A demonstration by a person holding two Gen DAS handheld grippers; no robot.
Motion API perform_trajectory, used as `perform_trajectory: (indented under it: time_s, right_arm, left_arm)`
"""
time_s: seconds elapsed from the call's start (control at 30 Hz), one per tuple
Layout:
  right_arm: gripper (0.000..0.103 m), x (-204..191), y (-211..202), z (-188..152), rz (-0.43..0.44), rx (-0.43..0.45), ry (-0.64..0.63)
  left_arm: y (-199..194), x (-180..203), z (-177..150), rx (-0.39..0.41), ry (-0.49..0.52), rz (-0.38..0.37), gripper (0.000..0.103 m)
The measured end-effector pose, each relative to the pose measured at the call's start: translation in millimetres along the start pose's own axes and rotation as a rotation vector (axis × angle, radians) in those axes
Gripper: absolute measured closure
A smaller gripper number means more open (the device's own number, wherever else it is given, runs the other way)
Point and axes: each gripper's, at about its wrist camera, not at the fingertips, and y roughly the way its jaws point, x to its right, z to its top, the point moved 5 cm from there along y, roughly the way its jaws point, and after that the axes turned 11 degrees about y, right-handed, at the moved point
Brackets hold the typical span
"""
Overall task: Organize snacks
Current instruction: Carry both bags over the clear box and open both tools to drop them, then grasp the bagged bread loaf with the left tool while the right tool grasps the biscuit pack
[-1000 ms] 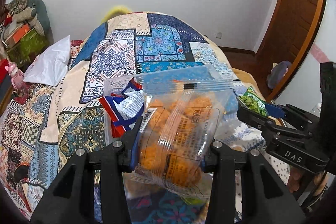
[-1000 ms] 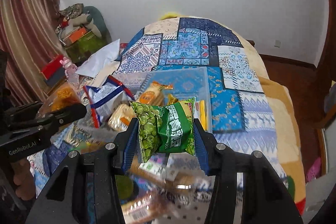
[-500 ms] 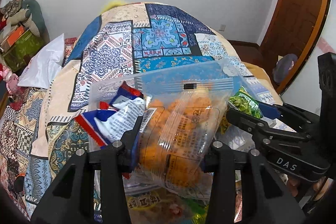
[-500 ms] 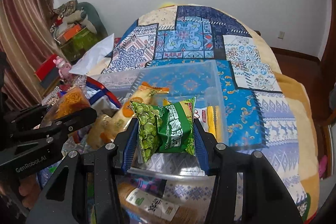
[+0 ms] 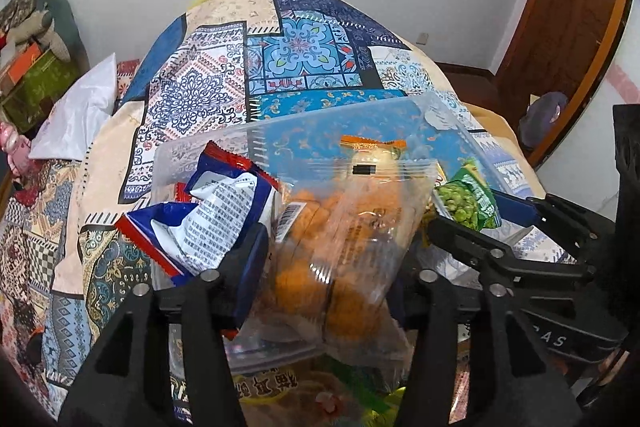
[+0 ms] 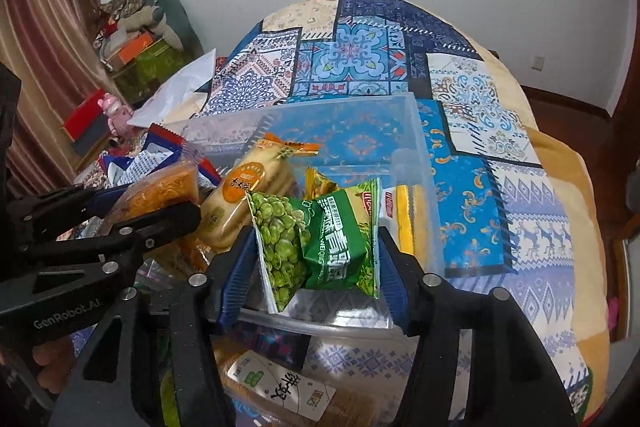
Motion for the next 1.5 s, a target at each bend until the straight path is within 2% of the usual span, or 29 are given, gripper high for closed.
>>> perform_trajectory:
  time_s: [0.27, 0.6, 0.77, 0.87, 1.07, 1.37, 1.5]
  right_arm:
    - [0.037, 2, -21, 3, -0.007, 0.025, 0.013]
    - [0.035, 0, -58, 0, -0.033, 0.068, 0.004]
    - [0.034, -2, -75, -10, -0.044, 0.075, 0.005]
    - [0.030, -4, -80, -22, -0.051, 0.067, 0.004]
    - [0.029, -4, -79, -52, -0.066, 0.017, -0.001]
    - [0.029, -9, -53, -104, -0.062, -0.109, 0.009]
    - [0.029, -11, -40, -122, -0.056, -0.169, 0.014]
  left_arm:
    - [-30, 1, -2, 0.043, -0.001, 0.003, 0.034]
    - [-79, 3, -7, 0.091, -0.014, 0.007, 0.029]
    - [-98, 0, -21, 0.087, -0.018, 0.021, 0.029]
    - [-104, -2, -36, 0.072, -0.017, 0.034, 0.026]
    - [-101, -6, -70, 0.018, -0.014, 0.048, 0.026]
    - [-73, -17, -123, -0.089, -0.031, 0.060, 0.026]
    - [-61, -19, -136, -0.116, -0.037, 0.057, 0.026]
